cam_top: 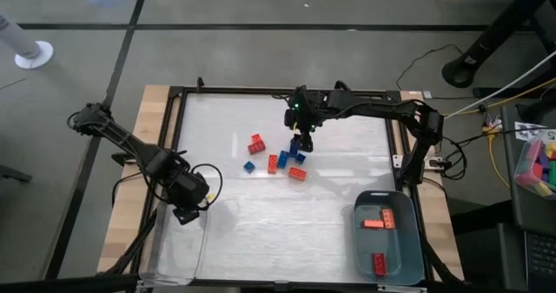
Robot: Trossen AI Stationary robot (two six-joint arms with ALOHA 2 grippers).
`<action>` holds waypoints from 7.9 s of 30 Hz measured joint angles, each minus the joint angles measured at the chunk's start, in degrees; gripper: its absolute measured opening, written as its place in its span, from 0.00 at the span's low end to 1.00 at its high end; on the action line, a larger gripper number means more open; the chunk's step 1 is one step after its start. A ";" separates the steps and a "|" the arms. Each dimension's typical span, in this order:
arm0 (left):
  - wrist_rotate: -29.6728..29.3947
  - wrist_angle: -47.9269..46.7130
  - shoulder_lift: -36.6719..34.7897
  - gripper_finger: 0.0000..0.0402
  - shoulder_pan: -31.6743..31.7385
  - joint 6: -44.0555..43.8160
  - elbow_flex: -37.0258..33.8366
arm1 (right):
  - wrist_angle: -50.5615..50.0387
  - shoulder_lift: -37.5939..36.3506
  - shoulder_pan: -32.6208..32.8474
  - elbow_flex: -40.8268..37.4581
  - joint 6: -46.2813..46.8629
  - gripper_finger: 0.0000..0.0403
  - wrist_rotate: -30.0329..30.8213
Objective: Sort blocks by size
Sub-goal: Put the small blue game piece into the transparent bin, then put the large orange game piece into the blue bin, then put the large red game piece into the blue bin
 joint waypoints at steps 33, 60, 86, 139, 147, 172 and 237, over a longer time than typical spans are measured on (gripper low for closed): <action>-39.88 24.49 1.03 0.52 22.25 26.88 0.08 | 16.50 -21.77 0.20 -22.39 6.83 0.59 -1.47; -34.39 36.81 25.97 0.52 28.61 34.58 -4.04 | 37.38 -31.95 23.64 -36.74 15.00 0.59 23.30; -26.22 36.57 29.58 0.31 28.68 37.55 -3.58 | 35.89 -20.10 30.03 -36.70 30.55 0.59 24.67; 4.59 16.89 -0.39 0.52 -7.70 -9.57 -8.96 | 40.22 -2.24 28.74 -36.70 37.08 0.59 36.72; 3.82 17.26 -0.39 0.49 -7.41 -7.40 -8.96 | 40.79 -1.01 27.36 -36.71 37.51 0.58 34.92; -22.59 36.93 -0.39 0.49 0.14 21.12 -8.96 | 24.44 -4.72 27.39 -23.98 37.00 0.37 11.66; -39.03 50.55 25.05 0.49 37.88 46.05 -8.96 | -37.42 -8.76 78.38 -8.20 95.50 0.48 12.61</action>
